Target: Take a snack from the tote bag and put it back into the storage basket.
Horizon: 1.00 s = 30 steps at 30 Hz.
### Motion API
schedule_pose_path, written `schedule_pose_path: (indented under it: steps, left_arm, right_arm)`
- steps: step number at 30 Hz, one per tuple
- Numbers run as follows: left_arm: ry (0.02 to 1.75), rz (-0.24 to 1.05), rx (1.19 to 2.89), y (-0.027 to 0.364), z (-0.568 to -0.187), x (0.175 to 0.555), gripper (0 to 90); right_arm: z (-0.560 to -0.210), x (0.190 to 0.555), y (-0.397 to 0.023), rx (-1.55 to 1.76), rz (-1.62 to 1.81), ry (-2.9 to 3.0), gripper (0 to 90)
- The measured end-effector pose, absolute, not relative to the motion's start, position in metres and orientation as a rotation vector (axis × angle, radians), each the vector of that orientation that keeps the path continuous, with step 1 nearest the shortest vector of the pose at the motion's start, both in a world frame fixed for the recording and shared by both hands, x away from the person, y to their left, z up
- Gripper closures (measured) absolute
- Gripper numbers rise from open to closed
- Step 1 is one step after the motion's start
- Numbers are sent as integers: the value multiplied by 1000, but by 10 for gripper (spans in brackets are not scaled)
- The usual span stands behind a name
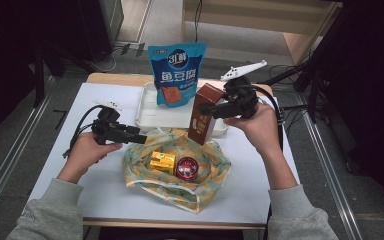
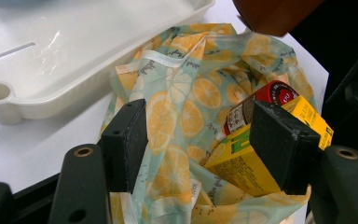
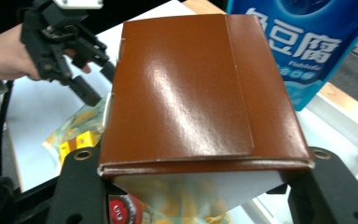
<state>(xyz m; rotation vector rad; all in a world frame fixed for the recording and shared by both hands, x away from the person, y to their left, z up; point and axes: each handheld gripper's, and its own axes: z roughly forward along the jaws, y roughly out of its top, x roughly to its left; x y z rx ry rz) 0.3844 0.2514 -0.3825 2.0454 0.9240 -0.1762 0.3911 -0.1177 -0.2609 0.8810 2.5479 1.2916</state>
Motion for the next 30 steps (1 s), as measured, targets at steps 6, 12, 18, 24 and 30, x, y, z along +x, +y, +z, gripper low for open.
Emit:
schedule_pose_path:
  steps: [6,12,18,24,30]
  left_arm:
    - [925,-178,2044,253,-382,384,370]
    - [921,-177,2041,254,-382,385,370]
    - [924,-182,2033,254,-382,386,370]
    - [920,-178,2039,254,-382,386,370]
    - [919,-177,2042,255,-382,385,370]
  right_arm:
    - [-256,401,-117,890,1291,2535,439]
    - [-257,413,-113,898,1281,2530,439]
    - [-261,426,-107,916,1246,2538,439]
    - [-266,441,-99,930,1217,2538,440]
    - [-274,453,-94,955,1204,2526,440]
